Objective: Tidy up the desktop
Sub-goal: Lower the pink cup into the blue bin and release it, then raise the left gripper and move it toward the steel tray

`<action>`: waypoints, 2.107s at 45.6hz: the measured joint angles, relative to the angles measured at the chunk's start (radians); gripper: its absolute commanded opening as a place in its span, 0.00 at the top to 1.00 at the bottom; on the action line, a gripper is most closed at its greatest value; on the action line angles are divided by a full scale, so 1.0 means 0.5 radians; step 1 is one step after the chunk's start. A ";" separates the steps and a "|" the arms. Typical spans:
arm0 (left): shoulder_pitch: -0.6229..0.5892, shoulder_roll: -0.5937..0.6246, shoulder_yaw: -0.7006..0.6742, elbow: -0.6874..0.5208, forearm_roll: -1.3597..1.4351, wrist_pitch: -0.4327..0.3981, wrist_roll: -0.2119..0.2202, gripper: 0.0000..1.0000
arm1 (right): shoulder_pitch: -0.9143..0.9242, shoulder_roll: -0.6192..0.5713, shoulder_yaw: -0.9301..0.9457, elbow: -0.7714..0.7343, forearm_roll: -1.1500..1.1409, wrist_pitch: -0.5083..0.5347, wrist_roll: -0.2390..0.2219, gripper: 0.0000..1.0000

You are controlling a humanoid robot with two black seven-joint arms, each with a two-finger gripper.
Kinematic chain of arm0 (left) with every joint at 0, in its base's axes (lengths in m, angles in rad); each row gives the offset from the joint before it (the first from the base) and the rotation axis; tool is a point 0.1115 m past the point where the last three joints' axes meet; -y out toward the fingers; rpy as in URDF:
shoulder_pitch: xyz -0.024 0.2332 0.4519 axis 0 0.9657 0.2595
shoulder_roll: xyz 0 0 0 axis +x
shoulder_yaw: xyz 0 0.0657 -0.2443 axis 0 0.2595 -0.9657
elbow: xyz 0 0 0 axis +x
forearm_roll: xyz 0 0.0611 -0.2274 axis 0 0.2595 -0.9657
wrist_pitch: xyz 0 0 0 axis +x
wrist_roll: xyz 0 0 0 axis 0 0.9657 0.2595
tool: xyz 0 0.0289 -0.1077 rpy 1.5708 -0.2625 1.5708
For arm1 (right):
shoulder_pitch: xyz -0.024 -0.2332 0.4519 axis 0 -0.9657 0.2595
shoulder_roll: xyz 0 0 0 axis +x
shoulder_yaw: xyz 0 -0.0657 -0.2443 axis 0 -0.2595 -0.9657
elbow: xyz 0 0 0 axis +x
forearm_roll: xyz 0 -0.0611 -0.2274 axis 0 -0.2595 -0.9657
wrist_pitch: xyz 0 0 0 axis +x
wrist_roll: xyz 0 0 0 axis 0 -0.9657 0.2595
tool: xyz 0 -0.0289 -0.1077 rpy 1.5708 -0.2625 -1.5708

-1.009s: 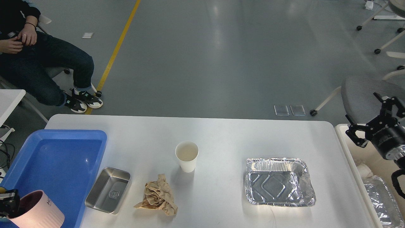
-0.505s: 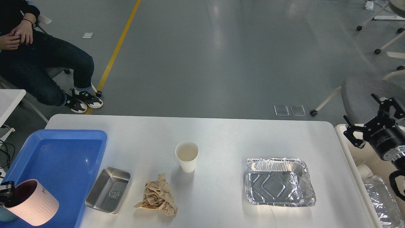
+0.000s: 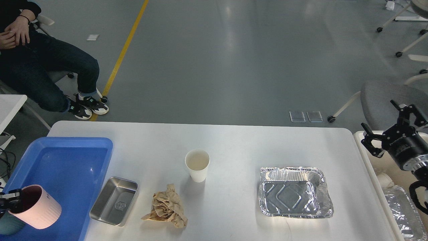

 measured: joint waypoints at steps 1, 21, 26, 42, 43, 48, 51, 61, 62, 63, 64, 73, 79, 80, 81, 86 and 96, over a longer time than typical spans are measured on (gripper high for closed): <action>0.000 -0.013 0.000 0.003 -0.001 0.002 0.000 1.00 | 0.000 0.001 0.000 0.001 0.000 0.000 0.000 0.00; 0.096 -0.152 0.002 0.044 0.003 0.053 0.031 1.00 | 0.002 -0.020 0.003 0.019 0.000 0.000 0.000 0.00; 0.098 -0.198 0.003 0.075 0.003 0.061 0.029 1.00 | 0.002 -0.019 0.003 0.019 0.000 0.000 0.000 0.00; 0.097 -0.226 -0.009 0.087 0.003 0.067 0.023 0.74 | -0.001 -0.019 0.003 0.019 0.000 0.000 0.000 0.00; 0.096 -0.226 -0.011 0.087 0.003 0.067 0.023 0.71 | -0.001 -0.019 0.003 0.019 0.000 0.000 0.000 0.00; 0.094 -0.228 -0.023 0.089 0.002 0.070 0.026 0.59 | -0.006 -0.019 0.003 0.022 0.000 0.000 0.000 0.00; 0.094 -0.232 -0.027 0.090 0.000 0.076 0.026 0.50 | -0.009 -0.020 0.003 0.024 0.000 0.000 0.000 0.00; 0.075 -0.261 -0.051 0.088 -0.025 0.076 0.010 0.19 | -0.015 -0.023 0.006 0.026 0.000 0.000 0.000 0.00; 0.074 -0.256 -0.060 0.086 -0.027 0.068 0.004 0.18 | -0.016 -0.024 0.006 0.026 0.000 0.000 0.000 0.00; 0.073 -0.249 -0.070 0.085 -0.028 0.061 -0.001 0.17 | -0.016 -0.027 0.006 0.026 0.000 0.000 0.000 0.00; 0.072 -0.240 -0.082 0.084 -0.029 0.052 -0.004 0.16 | -0.016 -0.030 0.006 0.026 0.000 0.000 0.000 0.00; 0.044 -0.119 -0.280 0.087 -0.031 -0.235 -0.002 0.13 | -0.017 -0.035 0.007 0.026 0.000 0.000 0.000 0.00; 0.033 -0.105 -0.395 0.087 -0.031 -0.326 0.016 0.11 | -0.017 -0.029 0.007 0.043 0.000 0.000 0.000 0.00; 0.031 -0.105 -0.411 0.087 -0.031 -0.332 0.017 0.11 | -0.017 -0.029 0.007 0.046 0.000 0.000 0.000 0.00; 0.030 -0.105 -0.424 0.087 -0.031 -0.336 0.018 0.10 | -0.017 -0.029 0.007 0.050 0.000 0.000 0.000 0.00; 0.023 -0.105 -0.497 0.089 -0.031 -0.338 0.021 0.08 | -0.019 -0.039 0.006 0.055 0.000 0.000 0.000 0.00; 0.011 -0.140 -0.613 0.091 -0.024 -0.312 -0.009 0.08 | -0.020 -0.050 0.006 0.056 0.000 0.000 0.000 0.00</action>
